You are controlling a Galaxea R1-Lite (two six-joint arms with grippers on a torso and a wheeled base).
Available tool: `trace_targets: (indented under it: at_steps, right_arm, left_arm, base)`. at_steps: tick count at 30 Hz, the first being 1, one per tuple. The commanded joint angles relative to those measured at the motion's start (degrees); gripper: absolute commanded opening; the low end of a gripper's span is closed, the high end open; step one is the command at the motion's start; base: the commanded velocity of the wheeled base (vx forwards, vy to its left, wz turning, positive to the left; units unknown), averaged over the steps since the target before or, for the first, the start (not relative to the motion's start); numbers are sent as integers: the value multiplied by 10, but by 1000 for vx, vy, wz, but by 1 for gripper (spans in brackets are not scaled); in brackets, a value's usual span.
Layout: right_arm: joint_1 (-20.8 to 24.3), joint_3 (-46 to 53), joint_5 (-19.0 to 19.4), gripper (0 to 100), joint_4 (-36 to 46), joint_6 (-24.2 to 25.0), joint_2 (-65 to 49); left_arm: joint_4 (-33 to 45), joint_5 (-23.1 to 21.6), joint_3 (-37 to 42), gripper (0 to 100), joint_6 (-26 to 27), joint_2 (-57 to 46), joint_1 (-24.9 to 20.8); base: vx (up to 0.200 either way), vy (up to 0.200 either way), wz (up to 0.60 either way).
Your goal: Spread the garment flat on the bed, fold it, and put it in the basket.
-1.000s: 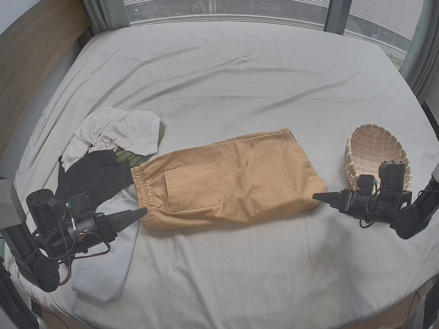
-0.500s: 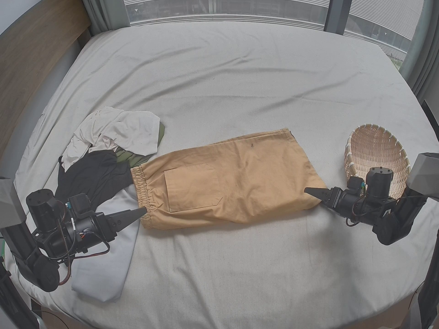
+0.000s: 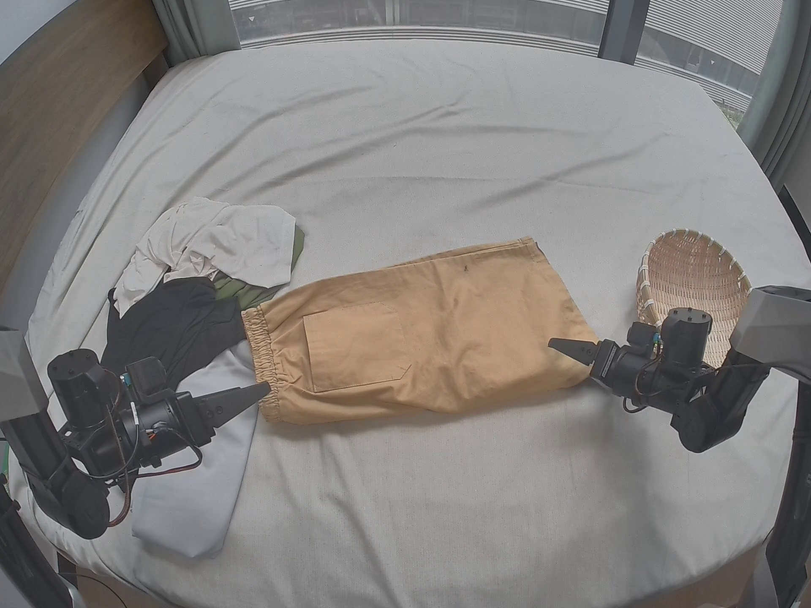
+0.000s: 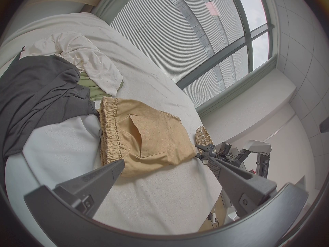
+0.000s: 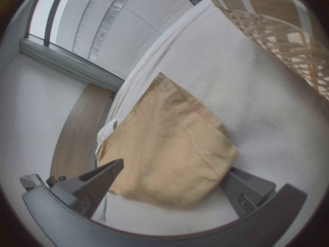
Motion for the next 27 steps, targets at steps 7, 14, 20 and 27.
trace_targets:
  at_steps: [7,14,20,27]
  right_arm:
    - [20,-20,-3,100,-90,46,72]
    - [24,-21,-5,100,-115,48,83]
    - [24,-21,-21,0,-130,51,92]
    - [29,-13,-22,0,-130,50,91]
  left_arm:
    - [-1,0,-1,100,0,1,1]
    - [-1,1,-1,100,0,0,1]
    - [-1,1,-1,100,0,0,1]
    - [-1,1,0,100,0,-1,1]
  base:
    - [0,0,0]
    - [0,0,0]
    - [0,0,0]
    - [0,0,0]
